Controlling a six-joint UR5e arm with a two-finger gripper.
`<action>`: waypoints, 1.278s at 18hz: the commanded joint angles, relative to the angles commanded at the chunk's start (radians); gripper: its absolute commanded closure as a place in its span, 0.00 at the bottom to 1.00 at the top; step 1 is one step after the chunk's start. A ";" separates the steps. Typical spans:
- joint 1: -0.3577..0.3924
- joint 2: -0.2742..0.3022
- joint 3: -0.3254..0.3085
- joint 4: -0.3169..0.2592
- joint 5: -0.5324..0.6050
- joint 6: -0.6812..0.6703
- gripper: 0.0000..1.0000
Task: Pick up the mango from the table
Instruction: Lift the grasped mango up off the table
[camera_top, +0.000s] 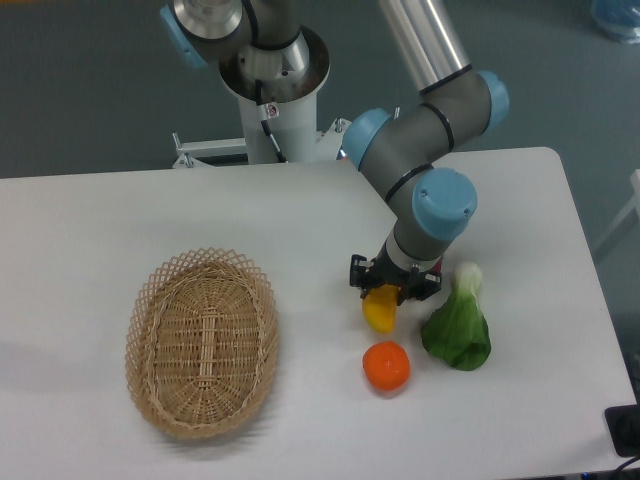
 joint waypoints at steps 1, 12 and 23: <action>0.005 0.011 0.009 0.000 0.002 0.003 0.62; 0.064 0.035 0.146 -0.017 0.061 0.096 0.64; 0.077 0.022 0.199 -0.017 0.173 0.278 0.63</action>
